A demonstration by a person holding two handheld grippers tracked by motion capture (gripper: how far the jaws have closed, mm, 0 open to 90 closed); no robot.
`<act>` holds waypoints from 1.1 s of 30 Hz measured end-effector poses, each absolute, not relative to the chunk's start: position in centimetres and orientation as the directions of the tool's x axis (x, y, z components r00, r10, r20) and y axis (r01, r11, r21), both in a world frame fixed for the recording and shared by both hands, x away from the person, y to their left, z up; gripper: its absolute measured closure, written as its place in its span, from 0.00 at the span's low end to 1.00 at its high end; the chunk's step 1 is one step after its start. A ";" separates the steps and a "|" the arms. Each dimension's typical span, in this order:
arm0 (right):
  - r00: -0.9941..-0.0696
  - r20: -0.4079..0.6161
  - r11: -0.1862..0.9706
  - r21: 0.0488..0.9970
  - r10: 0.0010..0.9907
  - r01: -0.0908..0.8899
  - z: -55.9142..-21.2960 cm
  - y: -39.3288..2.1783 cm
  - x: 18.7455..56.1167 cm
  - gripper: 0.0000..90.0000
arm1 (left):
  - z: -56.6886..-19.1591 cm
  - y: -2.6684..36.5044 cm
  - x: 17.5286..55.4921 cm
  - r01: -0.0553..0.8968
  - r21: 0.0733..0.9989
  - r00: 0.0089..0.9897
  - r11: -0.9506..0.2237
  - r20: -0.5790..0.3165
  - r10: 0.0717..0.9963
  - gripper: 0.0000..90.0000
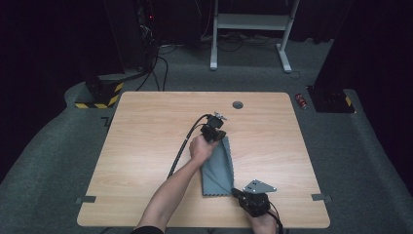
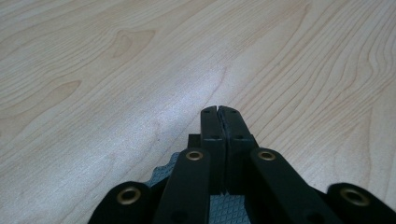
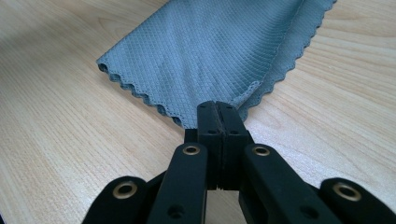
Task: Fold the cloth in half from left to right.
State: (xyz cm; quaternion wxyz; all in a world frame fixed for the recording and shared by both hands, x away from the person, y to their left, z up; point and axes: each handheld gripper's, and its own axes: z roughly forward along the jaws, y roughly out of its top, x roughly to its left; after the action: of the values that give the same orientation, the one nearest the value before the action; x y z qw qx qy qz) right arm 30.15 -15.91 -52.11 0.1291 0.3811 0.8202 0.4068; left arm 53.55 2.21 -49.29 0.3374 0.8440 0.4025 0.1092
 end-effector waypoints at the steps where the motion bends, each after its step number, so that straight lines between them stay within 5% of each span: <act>1: -0.674 0.098 0.379 0.764 0.732 0.522 -52.1 -15.9 30.2 0.99 | -49.3 2.2 53.6 0.606 0.656 0.652 -0.450 -0.086 0.754 0.98; 11: -0.641 0.088 0.361 0.764 0.762 0.535 -51.5 -16.8 30.6 0.86 | -47.9 3.4 53.2 0.597 0.704 0.603 -0.384 -0.079 0.794 0.58; 19: -0.648 0.054 0.376 0.777 0.759 0.505 -50.0 -16.6 32.5 0.86 | -46.3 6.9 50.0 0.571 0.744 0.606 -0.348 -0.096 0.790 0.50; 33: -0.704 -0.017 0.501 0.715 0.710 0.488 -50.6 -12.8 37.6 0.85 | -49.8 9.8 42.0 0.579 0.714 0.627 -0.393 -0.082 0.775 0.49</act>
State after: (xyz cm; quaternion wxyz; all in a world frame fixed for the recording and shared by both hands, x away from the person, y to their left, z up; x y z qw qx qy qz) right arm 37.62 -12.76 -50.63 0.1564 0.3517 0.8520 0.3548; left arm 41.99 9.84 -49.81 0.3669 0.8239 0.4108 0.1334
